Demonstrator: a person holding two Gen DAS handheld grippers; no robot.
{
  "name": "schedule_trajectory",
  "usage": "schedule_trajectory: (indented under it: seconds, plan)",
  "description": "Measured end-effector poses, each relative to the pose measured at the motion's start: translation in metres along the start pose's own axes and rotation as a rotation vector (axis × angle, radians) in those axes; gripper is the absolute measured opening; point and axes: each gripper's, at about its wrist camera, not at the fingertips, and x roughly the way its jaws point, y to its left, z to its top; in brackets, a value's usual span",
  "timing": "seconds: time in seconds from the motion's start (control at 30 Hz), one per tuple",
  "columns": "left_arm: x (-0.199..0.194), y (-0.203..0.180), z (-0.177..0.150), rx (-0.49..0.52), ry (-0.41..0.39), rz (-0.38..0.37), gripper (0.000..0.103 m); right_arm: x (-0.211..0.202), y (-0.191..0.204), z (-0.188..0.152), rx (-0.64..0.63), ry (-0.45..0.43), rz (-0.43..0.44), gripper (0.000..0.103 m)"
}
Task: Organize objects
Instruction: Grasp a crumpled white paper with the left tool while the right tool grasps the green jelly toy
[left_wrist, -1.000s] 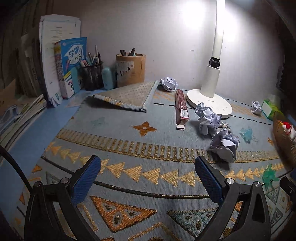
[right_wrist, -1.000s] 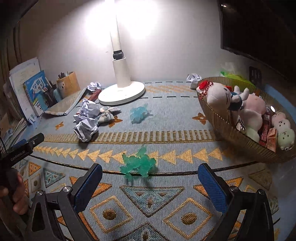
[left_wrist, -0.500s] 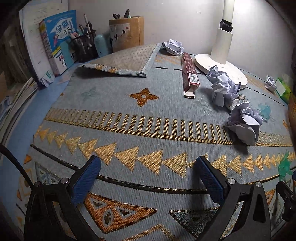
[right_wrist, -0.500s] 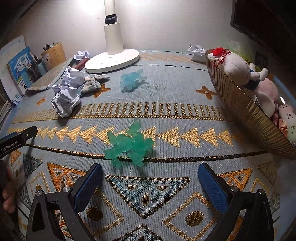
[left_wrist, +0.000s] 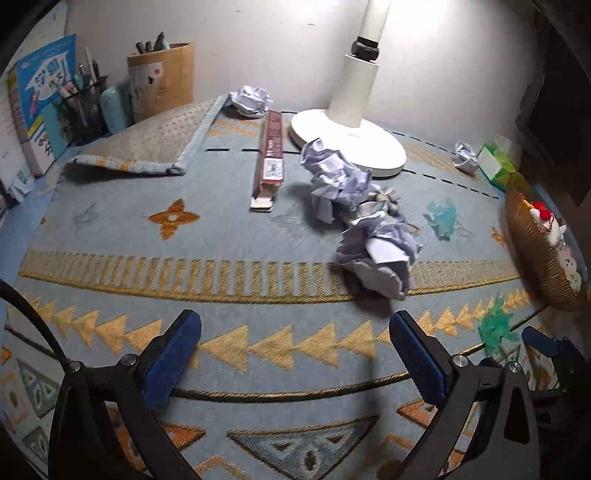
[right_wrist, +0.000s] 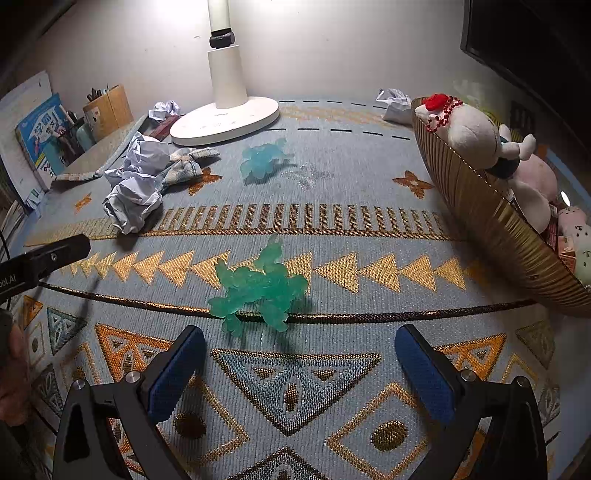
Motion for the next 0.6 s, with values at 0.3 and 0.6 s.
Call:
schedule_trajectory:
  seconds: [0.3, 0.6]
  plan:
    - [0.025, -0.044, 0.025, 0.146, -0.079, 0.026, 0.1, 0.0, 0.0, 0.0, -0.019, 0.01, 0.016, 0.103]
    - [0.03, -0.045, 0.023, 0.157, -0.08, 0.01, 0.051, 0.009, 0.015, 0.017, -0.065, 0.001, 0.042, 0.088]
